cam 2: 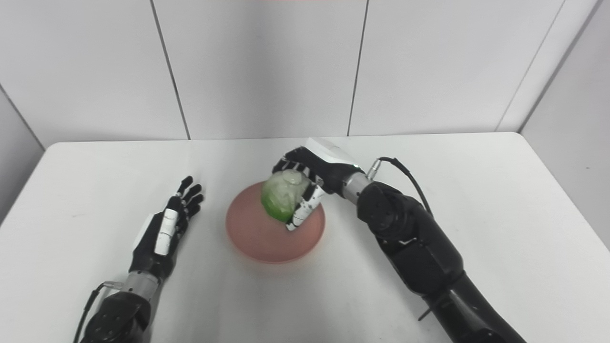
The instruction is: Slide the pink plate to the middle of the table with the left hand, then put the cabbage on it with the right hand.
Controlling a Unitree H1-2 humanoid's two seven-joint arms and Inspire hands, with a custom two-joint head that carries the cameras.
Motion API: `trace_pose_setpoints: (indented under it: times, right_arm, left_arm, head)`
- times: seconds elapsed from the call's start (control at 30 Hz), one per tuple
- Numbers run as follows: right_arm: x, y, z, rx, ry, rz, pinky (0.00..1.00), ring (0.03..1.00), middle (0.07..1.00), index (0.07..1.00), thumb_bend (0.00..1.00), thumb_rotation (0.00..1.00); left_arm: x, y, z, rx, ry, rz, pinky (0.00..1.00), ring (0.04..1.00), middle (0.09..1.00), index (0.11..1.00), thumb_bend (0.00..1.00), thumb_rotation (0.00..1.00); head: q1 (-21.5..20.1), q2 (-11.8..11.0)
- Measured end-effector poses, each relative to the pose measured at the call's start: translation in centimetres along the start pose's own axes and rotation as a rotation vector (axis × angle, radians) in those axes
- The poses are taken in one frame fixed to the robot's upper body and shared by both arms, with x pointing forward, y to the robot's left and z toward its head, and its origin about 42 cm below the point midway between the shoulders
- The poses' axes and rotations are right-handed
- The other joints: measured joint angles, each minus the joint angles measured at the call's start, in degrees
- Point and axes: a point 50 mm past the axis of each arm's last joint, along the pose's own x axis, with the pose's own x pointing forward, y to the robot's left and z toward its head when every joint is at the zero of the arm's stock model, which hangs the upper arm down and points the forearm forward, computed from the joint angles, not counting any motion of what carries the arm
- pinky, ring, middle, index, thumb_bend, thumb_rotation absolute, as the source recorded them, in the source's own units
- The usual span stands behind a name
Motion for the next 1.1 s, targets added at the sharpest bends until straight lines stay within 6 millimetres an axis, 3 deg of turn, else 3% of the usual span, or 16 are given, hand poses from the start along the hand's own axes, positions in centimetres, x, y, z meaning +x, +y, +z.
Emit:
trace_pose_setpoints:
  times: [0.37,1.1]
  right_arm:
    - [1.7,2.9,-0.4,0.005,0.007,0.079,0.36,0.422,0.451,0.523,0.52,0.00]
    - [4.1,3.7,-0.7,-0.067,-0.053,0.049,0.32,0.399,0.424,0.518,0.52,0.00]
  left_arm:
    - [0.2,-0.9,0.1,0.011,-0.003,-0.002,0.95,0.959,0.964,0.969,0.82,1.00]
    - [0.5,-1.7,0.4,0.018,0.011,0.000,0.94,0.945,0.964,0.973,0.80,1.00]
  head:
    - [0.70,1.23]
    - [1.14,2.46]
